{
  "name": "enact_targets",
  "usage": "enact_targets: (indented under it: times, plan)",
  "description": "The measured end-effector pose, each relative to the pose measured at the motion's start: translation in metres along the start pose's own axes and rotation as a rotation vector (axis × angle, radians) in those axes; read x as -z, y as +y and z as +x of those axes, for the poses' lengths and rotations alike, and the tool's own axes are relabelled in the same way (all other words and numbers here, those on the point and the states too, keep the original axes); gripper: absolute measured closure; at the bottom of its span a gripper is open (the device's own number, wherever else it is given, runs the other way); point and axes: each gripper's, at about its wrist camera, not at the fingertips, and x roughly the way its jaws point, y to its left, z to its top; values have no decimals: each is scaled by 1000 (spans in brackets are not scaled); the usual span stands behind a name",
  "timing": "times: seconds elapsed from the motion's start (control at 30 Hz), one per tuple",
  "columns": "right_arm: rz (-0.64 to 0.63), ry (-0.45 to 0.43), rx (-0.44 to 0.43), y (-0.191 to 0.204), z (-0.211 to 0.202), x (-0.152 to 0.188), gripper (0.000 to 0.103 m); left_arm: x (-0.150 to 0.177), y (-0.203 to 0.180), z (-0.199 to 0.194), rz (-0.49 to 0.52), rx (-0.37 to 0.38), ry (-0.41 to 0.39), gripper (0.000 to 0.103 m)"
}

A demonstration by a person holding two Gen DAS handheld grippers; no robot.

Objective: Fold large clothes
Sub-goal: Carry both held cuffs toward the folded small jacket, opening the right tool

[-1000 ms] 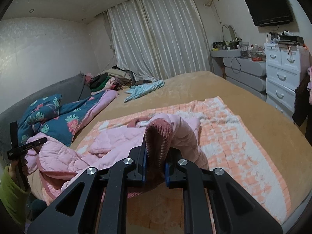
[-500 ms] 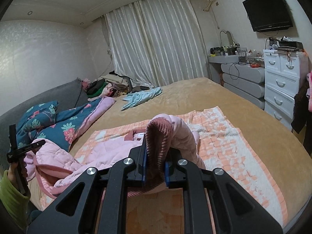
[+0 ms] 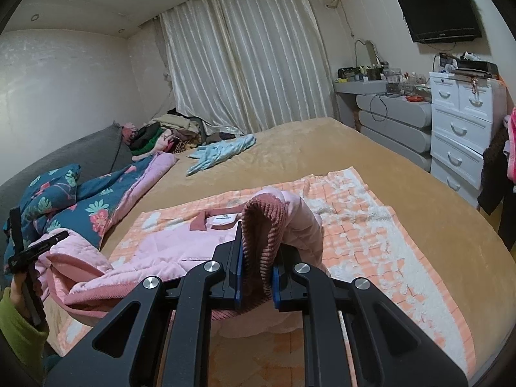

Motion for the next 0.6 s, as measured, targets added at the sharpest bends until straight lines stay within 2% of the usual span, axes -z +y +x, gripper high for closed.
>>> enact_targets:
  times: [0.6]
  plan:
    - [23, 45, 72, -15, 76, -31, 90, -23, -7, 61, 32, -61, 25, 95]
